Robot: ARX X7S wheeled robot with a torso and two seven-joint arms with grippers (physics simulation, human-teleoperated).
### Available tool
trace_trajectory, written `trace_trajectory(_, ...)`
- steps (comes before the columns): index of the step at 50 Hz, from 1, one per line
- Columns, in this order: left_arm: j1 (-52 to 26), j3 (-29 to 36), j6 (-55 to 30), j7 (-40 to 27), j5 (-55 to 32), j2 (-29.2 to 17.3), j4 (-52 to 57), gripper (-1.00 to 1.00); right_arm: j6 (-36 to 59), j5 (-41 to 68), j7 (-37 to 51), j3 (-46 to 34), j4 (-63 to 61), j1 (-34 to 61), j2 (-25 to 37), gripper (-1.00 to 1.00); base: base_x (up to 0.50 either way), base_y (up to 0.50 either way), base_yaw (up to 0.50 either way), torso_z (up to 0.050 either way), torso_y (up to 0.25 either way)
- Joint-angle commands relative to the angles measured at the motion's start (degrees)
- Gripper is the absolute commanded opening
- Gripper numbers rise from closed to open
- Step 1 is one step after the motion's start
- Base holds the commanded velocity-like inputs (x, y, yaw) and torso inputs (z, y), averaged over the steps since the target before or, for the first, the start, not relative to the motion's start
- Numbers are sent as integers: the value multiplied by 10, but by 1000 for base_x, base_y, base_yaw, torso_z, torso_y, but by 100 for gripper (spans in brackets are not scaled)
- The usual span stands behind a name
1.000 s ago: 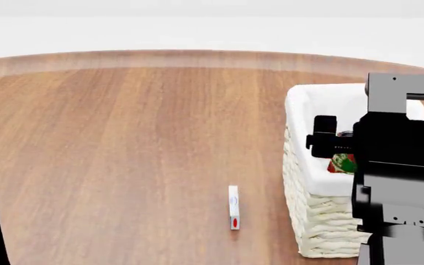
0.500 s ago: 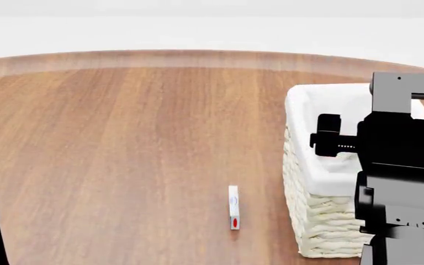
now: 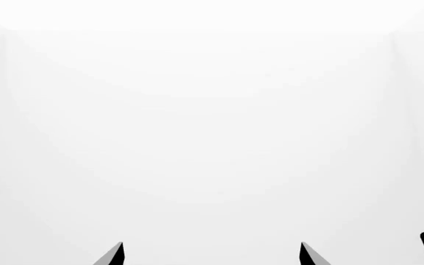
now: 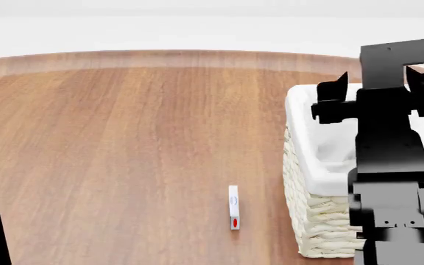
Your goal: Pick up the tomato sauce, and put it in the basket.
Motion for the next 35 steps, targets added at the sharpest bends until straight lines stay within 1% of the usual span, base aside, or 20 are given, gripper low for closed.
trace_trajectory(1, -4, 13, 0, 5, 4, 1, -2, 100, -150, -35, 42, -83, -1, 3, -13, 100, 0, 0, 0, 0, 0)
trace_trajectory(2, -4, 14, -1, 4, 5, 1, -1, 100, -164, -39, 51, -89, -1, 3, -13, 100, 0, 0, 0, 0, 0)
trace_trajectory(3, -3, 13, -2, 3, 4, 0, 3, 100, -196, -43, 70, -92, -1, 0, -15, 100, 0, 0, 0, 0, 0)
trace_trajectory(5, -3, 12, -2, 2, 4, 0, 4, 100, -221, -54, 92, -103, -3, -5, -16, 100, 0, 0, 0, 0, 0)
trace_trajectory(6, -2, 11, -2, 1, 5, 0, 5, 100, -225, -47, 88, -99, -4, -7, -17, 100, 0, 0, 0, 0, 0)
trace_trajectory(7, -1, 9, -1, 1, 4, -2, 5, 100, -218, -56, 98, -104, -47, -27, -15, 100, 0, 0, 0, 0, 0)
trace_trajectory(8, 0, 9, -1, 0, 5, -2, 4, 100, -188, -49, 92, -97, -115, -55, -10, 100, 0, 0, 0, 0, 0)
trace_trajectory(9, 0, 8, 0, 0, 6, -2, 3, 100, -140, -52, 91, -95, -201, -98, 0, 100, 0, 0, 0, 0, 0)
trace_trajectory(11, 0, 9, -1, -1, 7, -2, 5, 100, -87, -49, 87, -89, -350, -148, 9, 100, 0, 0, 0, 0, 0)
trace_trajectory(14, -2, 12, -1, 0, 8, -2, 4, 100, -64, -67, 95, -94, -451, -189, 20, 100, 0, 0, 0, 0, 0)
trace_trajectory(15, -3, 16, 0, 2, 9, 0, 1, 100, -61, -104, 116, -108, -505, -213, 29, 100, 0, 0, 0, 0, 0)
trace_trajectory(17, -4, 18, 0, 3, 9, 0, 1, 100, -50, -91, 107, -103, -559, -241, 31, 100, 0, 0, 0, 0, 0)
trace_trajectory(18, -6, 20, 0, 4, 8, 0, -1, 100, -40, -99, 108, -104, -610, -268, 36, 100, 0, 0, 0, 0, 0)
trace_trajectory(19, -6, 20, 1, 4, 8, 0, -1, 100, -37, -98, 107, -103, -621, -273, 36, 100, 0, 0, 0, 0, 0)
trace_trajectory(25, -8, 22, 2, 6, 5, 0, -9, 100, 11, -113, 108, -100, -779, -350, 49, 100, 0, 0, 0, 0, 0)
trace_trajectory(27, -10, 24, 2, 7, 5, 1, -11, 100, 17, -133, 114, -105, -813, -369, 55, 100, 0, 0, 0, 0, 0)
trace_trajectory(28, -12, 28, 2, 8, 6, 2, -12, 100, 27, -116, 108, -98, -847, -389, 54, 100, 0, 0, 0, 0, 0)
trace_trajectory(30, -14, 30, 1, 10, 5, 2, -12, 100, 36, -136, 115, -101, -885, -413, 60, 100, 0, 0, 0, 0, 0)
trace_trajectory(35, -16, 34, 1, 12, 6, 2, -14, 100, 45, -137, 117, -97, -929, -443, 65, 100, 0, 0, 0, 0, 0)
